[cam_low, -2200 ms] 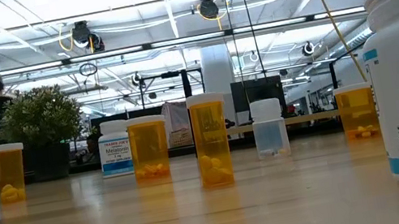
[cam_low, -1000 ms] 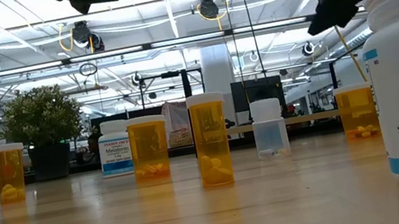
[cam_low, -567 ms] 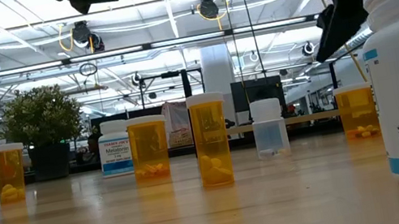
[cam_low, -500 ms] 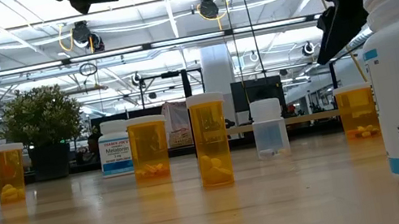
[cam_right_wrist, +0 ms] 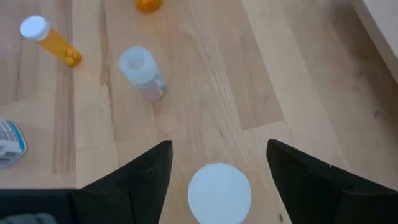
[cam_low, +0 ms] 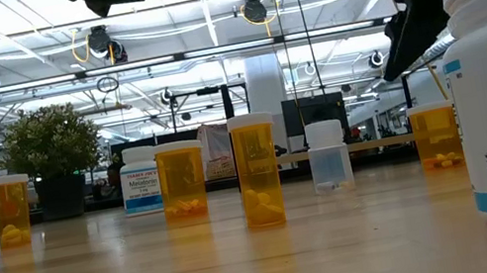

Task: Pick and place medicine bottles onto shelf by color
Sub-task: Put the right large orange pill bottle on the shelf

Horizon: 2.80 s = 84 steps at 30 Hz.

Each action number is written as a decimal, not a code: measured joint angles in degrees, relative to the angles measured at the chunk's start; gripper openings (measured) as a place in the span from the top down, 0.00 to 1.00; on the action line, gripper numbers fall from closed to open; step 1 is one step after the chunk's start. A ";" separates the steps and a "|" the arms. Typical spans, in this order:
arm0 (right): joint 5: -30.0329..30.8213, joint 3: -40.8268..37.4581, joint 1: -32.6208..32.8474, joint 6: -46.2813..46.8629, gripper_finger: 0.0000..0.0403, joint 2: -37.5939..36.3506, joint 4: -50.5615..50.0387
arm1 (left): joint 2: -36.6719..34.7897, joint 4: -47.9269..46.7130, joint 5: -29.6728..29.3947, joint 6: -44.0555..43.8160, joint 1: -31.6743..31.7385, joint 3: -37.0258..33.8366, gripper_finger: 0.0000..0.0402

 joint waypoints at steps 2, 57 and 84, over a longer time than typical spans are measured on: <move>0.00 0.00 0.00 0.02 0.36 0.03 -0.14 | 0.00 0.00 0.00 0.00 0.02 0.00 0.92; -1.66 -10.51 0.62 5.88 0.19 0.03 9.41 | 0.00 2.51 0.00 0.62 0.00 0.00 0.92; -1.47 -1.49 -0.42 0.83 0.22 10.90 0.71 | -0.02 3.20 0.01 1.86 0.00 -0.02 0.92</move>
